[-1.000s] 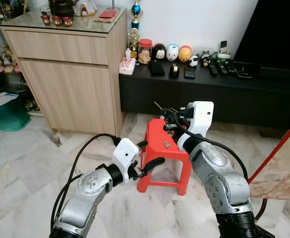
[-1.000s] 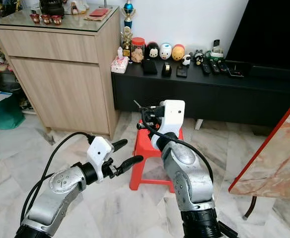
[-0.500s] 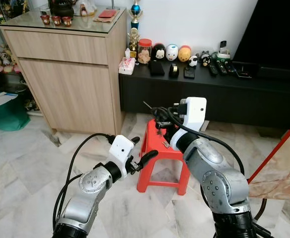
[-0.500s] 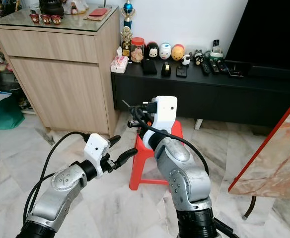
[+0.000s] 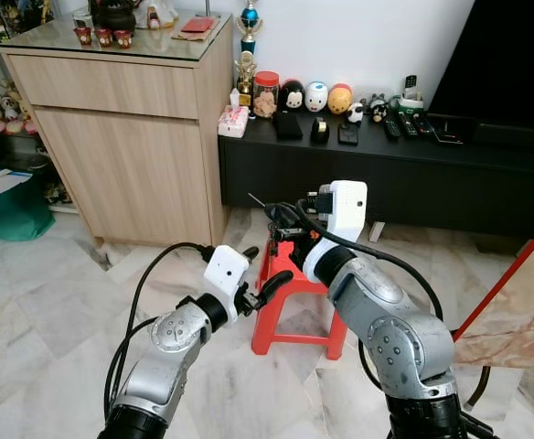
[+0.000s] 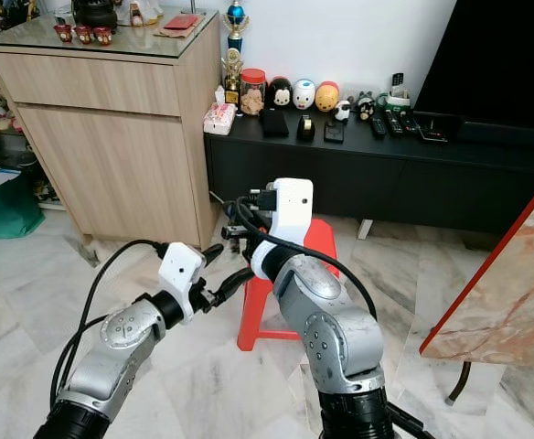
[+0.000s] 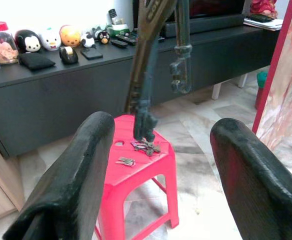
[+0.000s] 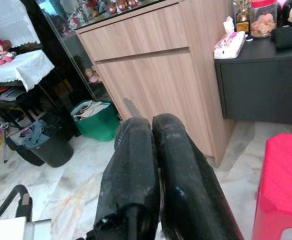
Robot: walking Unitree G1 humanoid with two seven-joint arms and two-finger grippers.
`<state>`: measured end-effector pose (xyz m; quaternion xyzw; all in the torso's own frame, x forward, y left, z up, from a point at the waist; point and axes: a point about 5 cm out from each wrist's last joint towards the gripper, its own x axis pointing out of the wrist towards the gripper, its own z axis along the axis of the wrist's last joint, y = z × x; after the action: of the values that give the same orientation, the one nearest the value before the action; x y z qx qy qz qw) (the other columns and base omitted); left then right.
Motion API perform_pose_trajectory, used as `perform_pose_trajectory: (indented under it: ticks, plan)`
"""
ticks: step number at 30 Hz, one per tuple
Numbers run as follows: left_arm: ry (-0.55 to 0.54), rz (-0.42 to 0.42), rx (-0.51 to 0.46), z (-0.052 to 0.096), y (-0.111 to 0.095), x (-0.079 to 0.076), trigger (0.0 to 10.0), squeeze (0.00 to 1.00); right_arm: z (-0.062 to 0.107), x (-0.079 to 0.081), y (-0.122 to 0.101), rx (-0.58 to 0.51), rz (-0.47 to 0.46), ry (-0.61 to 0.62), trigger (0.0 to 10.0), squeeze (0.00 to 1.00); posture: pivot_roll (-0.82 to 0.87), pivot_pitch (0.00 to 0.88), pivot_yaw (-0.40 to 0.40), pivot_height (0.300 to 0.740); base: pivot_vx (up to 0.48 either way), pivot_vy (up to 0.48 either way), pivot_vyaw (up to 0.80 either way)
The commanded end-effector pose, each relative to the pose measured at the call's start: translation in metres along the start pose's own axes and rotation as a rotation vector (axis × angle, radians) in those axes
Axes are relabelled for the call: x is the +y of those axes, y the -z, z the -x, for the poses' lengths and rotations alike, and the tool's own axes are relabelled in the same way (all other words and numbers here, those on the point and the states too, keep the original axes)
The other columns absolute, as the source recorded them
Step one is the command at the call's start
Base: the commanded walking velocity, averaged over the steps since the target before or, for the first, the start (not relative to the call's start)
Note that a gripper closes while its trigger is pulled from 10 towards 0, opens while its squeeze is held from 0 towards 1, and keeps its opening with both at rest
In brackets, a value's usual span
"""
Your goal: Hang keys on a hook
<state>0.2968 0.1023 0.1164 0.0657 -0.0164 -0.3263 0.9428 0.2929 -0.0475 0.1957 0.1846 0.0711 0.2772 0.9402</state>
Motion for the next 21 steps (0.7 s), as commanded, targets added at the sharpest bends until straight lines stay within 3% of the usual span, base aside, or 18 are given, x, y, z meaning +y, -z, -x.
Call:
perform_pose_trajectory:
  ticks: [1,21]
  plan:
    - [-0.006,-0.015,-0.007,-0.0026,-0.0027,0.0021,10.0,0.00,0.0026,0.0043,-0.0026,-0.012,-0.009,-0.013,10.0,0.00,0.01,0.000,-0.112,0.740,0.000,0.000,0.00]
    - [-0.050,-0.028,-0.014,-0.0023,-0.0023,0.0085,10.0,0.00,0.0041,0.0104,0.0026,0.004,-0.058,-0.038,10.0,0.00,0.01,0.000,-0.112,0.740,0.000,0.000,0.00]
